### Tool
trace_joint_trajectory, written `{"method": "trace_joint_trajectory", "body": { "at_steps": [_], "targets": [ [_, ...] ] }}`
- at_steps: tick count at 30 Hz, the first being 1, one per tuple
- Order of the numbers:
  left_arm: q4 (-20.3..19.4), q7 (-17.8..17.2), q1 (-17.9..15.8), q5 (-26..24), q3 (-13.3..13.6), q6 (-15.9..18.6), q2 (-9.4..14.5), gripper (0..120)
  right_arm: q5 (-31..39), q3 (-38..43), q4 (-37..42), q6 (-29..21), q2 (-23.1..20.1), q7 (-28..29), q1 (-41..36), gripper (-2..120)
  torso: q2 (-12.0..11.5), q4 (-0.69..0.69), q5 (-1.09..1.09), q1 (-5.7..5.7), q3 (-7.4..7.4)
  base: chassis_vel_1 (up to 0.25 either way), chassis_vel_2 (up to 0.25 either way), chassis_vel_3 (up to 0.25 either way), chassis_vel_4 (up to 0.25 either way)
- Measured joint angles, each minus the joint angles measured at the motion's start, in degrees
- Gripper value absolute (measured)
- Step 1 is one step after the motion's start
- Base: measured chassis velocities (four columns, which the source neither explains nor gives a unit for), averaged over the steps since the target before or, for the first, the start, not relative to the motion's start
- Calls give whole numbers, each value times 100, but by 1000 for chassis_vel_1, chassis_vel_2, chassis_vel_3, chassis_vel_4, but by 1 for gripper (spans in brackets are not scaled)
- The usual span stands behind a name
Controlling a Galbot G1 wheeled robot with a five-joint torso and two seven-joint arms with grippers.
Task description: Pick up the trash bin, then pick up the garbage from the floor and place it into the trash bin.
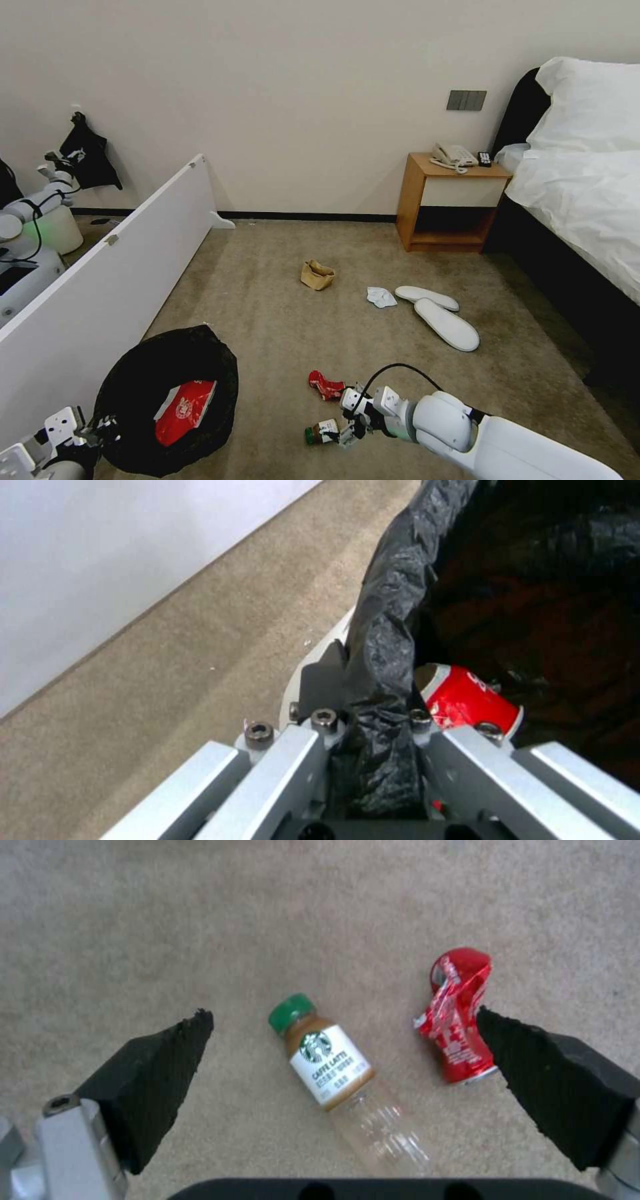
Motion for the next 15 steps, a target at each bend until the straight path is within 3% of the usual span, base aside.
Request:
{"method": "trace_joint_trajectory", "body": {
  "at_steps": [15],
  "targets": [
    [143,3,-46,58,47,0,-25,2,-178,-63,-724,277,193,0,-82,100,0,0,0,0,0,0,0,0,0]
  ]
}}
